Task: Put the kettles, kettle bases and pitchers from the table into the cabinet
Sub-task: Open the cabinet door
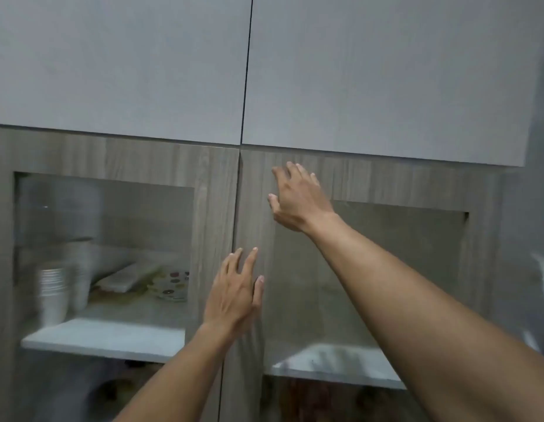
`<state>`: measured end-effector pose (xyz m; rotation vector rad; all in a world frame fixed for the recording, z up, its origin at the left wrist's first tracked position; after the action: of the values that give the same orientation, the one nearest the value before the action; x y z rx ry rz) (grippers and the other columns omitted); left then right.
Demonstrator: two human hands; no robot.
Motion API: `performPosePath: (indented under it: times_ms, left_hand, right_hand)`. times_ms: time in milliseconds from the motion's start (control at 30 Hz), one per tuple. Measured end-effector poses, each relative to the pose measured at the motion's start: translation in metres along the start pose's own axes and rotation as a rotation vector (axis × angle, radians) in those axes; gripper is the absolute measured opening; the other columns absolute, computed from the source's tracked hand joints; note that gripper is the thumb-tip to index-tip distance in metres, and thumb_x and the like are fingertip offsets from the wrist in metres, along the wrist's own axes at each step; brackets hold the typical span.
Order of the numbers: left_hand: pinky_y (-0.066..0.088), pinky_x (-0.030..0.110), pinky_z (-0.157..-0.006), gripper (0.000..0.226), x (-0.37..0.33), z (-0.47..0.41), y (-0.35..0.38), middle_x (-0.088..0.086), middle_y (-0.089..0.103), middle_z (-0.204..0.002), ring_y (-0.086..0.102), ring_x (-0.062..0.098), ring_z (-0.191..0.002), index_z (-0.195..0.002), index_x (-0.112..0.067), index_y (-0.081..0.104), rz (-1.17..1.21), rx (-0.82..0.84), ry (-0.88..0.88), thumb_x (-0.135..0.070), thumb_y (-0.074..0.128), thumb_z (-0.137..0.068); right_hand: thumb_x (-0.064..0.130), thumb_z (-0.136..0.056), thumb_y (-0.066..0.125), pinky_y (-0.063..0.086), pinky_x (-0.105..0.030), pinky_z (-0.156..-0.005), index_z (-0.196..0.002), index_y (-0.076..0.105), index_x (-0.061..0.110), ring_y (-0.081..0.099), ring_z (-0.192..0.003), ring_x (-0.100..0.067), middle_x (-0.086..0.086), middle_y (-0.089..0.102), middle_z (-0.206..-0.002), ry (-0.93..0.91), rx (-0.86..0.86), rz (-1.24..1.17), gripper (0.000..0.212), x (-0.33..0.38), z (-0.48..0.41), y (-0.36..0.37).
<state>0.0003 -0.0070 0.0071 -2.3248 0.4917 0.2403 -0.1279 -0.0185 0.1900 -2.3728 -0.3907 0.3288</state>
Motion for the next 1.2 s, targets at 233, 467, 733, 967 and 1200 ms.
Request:
performPosePath:
  times_ms: [233, 467, 733, 967, 1200]
  left_hand:
    - [0.044, 0.041, -0.107, 0.059, 0.01, -0.006, 0.042, 0.008, 0.029, -0.157, 0.033, 0.026, -0.142, -0.152, -0.027, 0.031, -0.05, -0.096, -0.052, -0.04, 0.048, -0.098]
    - [0.051, 0.044, -0.097, 0.062, 0.014, -0.012, 0.056, 0.01, 0.04, -0.146, 0.045, 0.03, -0.129, -0.141, -0.026, 0.044, -0.092, -0.196, -0.069, -0.029, 0.069, -0.085]
    - [0.047, 0.035, -0.087, 0.056, 0.002, 0.005, 0.04, 0.012, 0.046, -0.135, 0.05, 0.029, -0.115, -0.138, -0.014, 0.041, 0.188, -0.377, -0.167, -0.017, 0.068, -0.089]
    - [0.04, 0.04, -0.11, 0.058, 0.004, 0.036, 0.002, 0.005, 0.046, -0.149, 0.045, 0.023, -0.135, -0.152, -0.015, 0.033, 0.444, -0.125, -0.409, -0.037, 0.049, -0.101]
    - [0.055, 0.038, -0.083, 0.027, -0.009, 0.089, -0.05, -0.005, 0.068, -0.105, 0.064, 0.014, -0.093, -0.117, -0.021, 0.06, 0.516, -0.135, -0.314, -0.035, 0.062, -0.094]
  right_hand:
    - [0.033, -0.098, 0.051, 0.023, -0.067, -0.118, -0.145, 0.041, 0.011, 0.027, -0.147, -0.04, -0.022, 0.035, -0.154, -0.07, -0.052, 0.09, 0.053, 0.004, -0.039, 0.019]
    - [0.025, -0.094, 0.05, 0.023, -0.07, -0.115, -0.139, 0.044, 0.011, 0.042, -0.134, -0.04, -0.021, 0.048, -0.14, -0.041, -0.074, 0.103, 0.048, 0.012, -0.056, 0.018]
    - [0.013, -0.089, 0.043, 0.031, -0.066, -0.11, -0.14, 0.037, 0.008, 0.047, -0.126, -0.041, -0.02, 0.051, -0.134, -0.038, -0.053, 0.019, 0.052, 0.018, -0.043, -0.009]
    - [0.018, -0.093, 0.046, 0.034, -0.064, -0.107, -0.133, 0.037, 0.01, 0.049, -0.119, -0.038, -0.017, 0.052, -0.127, -0.008, -0.044, -0.068, 0.041, 0.033, -0.016, -0.045]
    - [0.054, -0.1, 0.045, 0.031, -0.064, -0.113, -0.153, 0.029, 0.023, 0.042, -0.136, -0.037, -0.017, 0.043, -0.145, 0.035, 0.013, -0.108, 0.063, 0.049, 0.035, -0.106]
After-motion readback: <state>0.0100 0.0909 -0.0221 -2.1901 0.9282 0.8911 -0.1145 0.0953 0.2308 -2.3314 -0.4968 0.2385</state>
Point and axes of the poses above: each hand's wrist, its own z-axis away from the middle knuckle, its own y-axis out of the palm, x = y × z, the point moved 1 cm from there along -z, towards the middle knuckle
